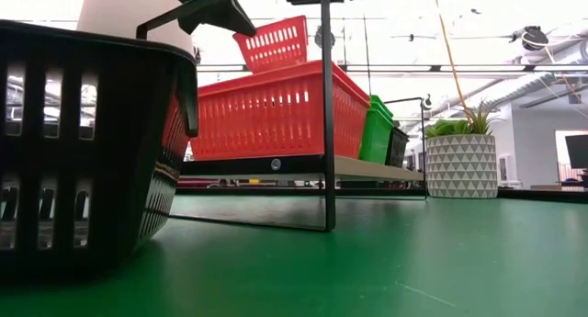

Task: Stack baskets on shelf by color
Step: Stack the orange bin into the stacked orange bin on the shelf

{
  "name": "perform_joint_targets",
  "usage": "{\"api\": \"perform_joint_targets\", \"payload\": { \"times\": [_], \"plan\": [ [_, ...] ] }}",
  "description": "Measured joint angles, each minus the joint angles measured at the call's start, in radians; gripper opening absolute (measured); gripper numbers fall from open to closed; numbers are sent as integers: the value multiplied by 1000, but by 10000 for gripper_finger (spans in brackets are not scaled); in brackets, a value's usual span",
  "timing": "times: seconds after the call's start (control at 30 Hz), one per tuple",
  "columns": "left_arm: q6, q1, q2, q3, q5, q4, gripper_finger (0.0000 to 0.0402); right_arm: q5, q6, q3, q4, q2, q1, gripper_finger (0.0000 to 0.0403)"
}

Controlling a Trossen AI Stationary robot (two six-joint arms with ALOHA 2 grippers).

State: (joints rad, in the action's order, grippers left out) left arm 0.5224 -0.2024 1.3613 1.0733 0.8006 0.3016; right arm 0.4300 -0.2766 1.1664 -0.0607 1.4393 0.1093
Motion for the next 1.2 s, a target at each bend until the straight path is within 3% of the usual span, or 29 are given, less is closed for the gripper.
{"api": "perform_joint_targets", "payload": {
  "times": [0.5, 0.67, 0.93, 1.07, 1.2],
  "plan": [
    [74, -21, 1, -1, 2, -19, 14, -14, -88, 0, -31, 96, -85, 154],
    [115, -37, 1, -1, 9, -49, 5, -21, -122, 0, -31, 93, -90, 117],
    [158, -55, 0, -1, 5, -68, 10, -96, -156, 0, -22, 94, -90, 15],
    [134, -66, 0, -1, -2, -70, 8, -104, -162, 0, -17, 93, -89, 13],
    [55, -69, 0, 2, -22, -134, 60, -93, -184, 0, -21, 91, -87, 11]
  ]
}}
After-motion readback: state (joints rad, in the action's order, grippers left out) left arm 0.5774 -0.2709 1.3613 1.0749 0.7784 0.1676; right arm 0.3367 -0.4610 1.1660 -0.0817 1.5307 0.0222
